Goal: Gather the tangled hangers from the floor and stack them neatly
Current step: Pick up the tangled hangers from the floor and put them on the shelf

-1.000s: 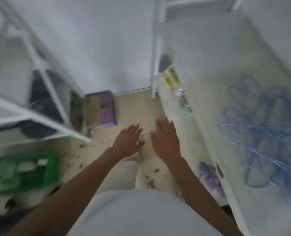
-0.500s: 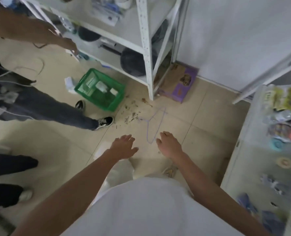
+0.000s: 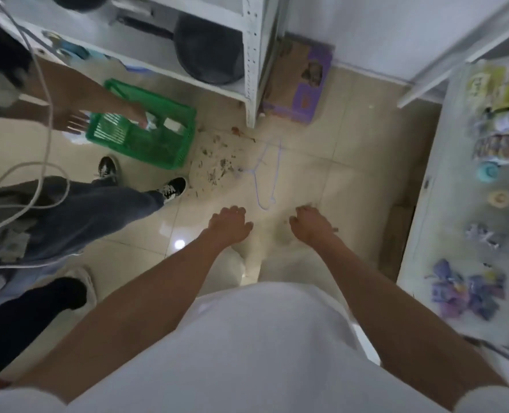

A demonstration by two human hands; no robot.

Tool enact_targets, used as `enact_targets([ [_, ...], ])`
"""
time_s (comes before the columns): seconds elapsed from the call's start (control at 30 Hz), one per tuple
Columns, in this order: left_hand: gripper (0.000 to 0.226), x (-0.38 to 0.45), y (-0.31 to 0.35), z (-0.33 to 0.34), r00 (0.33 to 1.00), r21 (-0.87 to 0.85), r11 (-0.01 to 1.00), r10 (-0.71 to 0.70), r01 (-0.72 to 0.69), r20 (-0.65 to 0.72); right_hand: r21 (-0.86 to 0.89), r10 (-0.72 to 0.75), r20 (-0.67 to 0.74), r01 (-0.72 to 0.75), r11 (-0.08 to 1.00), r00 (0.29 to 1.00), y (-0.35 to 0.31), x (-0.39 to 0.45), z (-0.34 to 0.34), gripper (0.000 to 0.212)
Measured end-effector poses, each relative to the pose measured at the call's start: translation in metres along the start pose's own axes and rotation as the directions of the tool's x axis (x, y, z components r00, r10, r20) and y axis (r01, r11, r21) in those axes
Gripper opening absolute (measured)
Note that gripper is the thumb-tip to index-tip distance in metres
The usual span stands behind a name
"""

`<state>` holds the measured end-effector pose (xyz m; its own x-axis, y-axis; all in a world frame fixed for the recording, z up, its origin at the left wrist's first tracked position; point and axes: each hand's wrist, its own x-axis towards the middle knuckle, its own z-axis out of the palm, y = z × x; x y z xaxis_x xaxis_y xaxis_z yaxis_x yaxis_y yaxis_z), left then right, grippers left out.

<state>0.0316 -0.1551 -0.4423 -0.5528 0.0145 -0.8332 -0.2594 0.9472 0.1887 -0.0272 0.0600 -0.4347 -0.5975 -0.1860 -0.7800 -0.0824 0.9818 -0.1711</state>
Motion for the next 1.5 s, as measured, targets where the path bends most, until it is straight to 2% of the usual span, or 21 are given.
enact_targets([
  [0.07, 0.063, 0.015, -0.002, -0.007, 1.0, -0.041, 0.999, 0.001, 0.0, 0.023, 0.022, 0.021, 0.014, -0.021, 1.0, 1.0, -0.006, 0.008, -0.002, 0.044],
  [0.23, 0.058, 0.073, -0.006, -0.023, 0.999, -0.169, 0.985, -0.043, 0.039, -0.022, 0.103, 0.006, 0.041, -0.01, 0.995, 0.999, -0.014, 0.058, -0.008, 0.043],
  [0.4, 0.06, 0.186, -0.017, -0.006, 0.991, -0.272, 0.954, -0.131, 0.127, 0.003, 0.165, -0.003, 0.014, 0.0, 0.986, 1.0, 0.001, 0.163, 0.021, 0.041],
  [0.6, 0.049, 0.371, -0.033, 0.082, 0.968, -0.454, 0.855, -0.219, 0.25, 0.121, 0.208, 0.064, 0.051, -0.073, 0.975, 0.997, 0.046, 0.358, 0.111, 0.041],
  [0.7, 0.047, 0.457, -0.043, 0.134, 0.981, -0.375, 0.907, -0.191, 0.189, 0.031, 0.271, 0.147, 0.084, -0.165, 0.948, 0.986, 0.069, 0.461, 0.168, 0.041],
  [0.8, 0.043, 0.541, -0.053, 0.175, 0.958, -0.41, 0.878, -0.285, 0.249, -0.03, 0.292, 0.175, 0.104, -0.199, 0.935, 0.979, 0.086, 0.543, 0.22, 0.042],
  [0.87, 0.048, 0.59, -0.058, 0.201, 0.918, -0.418, 0.825, -0.39, 0.381, 0.066, 0.303, 0.182, 0.089, -0.201, 0.931, 0.979, 0.093, 0.592, 0.246, 0.039],
  [0.93, 0.056, 0.627, -0.063, 0.225, 0.895, -0.414, 0.794, -0.406, 0.446, 0.186, 0.347, 0.214, 0.056, -0.22, 0.912, 0.975, 0.096, 0.631, 0.263, 0.038],
  [1.0, 0.062, 0.653, -0.063, 0.248, 0.887, -0.403, 0.79, -0.419, 0.462, 0.196, 0.368, 0.285, 0.002, -0.265, 0.891, 0.959, 0.099, 0.661, 0.273, 0.042],
  [1.07, 0.063, 0.671, -0.062, 0.26, 0.88, -0.379, 0.803, -0.467, 0.461, 0.081, 0.371, 0.356, -0.093, -0.3, 0.879, 0.93, 0.1, 0.683, 0.28, 0.046],
  [1.13, 0.055, 0.682, -0.059, 0.264, 0.881, -0.364, 0.83, -0.47, 0.423, -0.047, 0.39, 0.397, -0.156, -0.313, 0.866, 0.904, 0.099, 0.698, 0.281, 0.046],
  [1.2, 0.043, 0.689, -0.059, 0.264, 0.889, -0.377, 0.845, -0.445, 0.378, -0.105, 0.409, 0.398, -0.167, -0.304, 0.86, 0.902, 0.098, 0.71, 0.281, 0.038],
  [1.27, 0.038, 0.693, -0.064, 0.26, 0.9, -0.393, 0.847, -0.425, 0.36, -0.093, 0.391, 0.368, -0.14, -0.29, 0.873, 0.919, 0.094, 0.712, 0.279, 0.038],
  [1.4, 0.042, 0.682, -0.072, 0.243, 0.912, -0.38, 0.856, -0.404, 0.35, -0.071, 0.211, 0.271, -0.112, -0.244, 0.947, 0.956, 0.083, 0.694, 0.279, 0.037],
  [1.5, 0.033, 0.671, -0.071, 0.232, 0.916, -0.456, 0.831, -0.394, 0.319, -0.076, 0.34, 0.365, -0.068, -0.323, 0.883, 0.928, 0.078, 0.679, 0.284, 0.042],
])
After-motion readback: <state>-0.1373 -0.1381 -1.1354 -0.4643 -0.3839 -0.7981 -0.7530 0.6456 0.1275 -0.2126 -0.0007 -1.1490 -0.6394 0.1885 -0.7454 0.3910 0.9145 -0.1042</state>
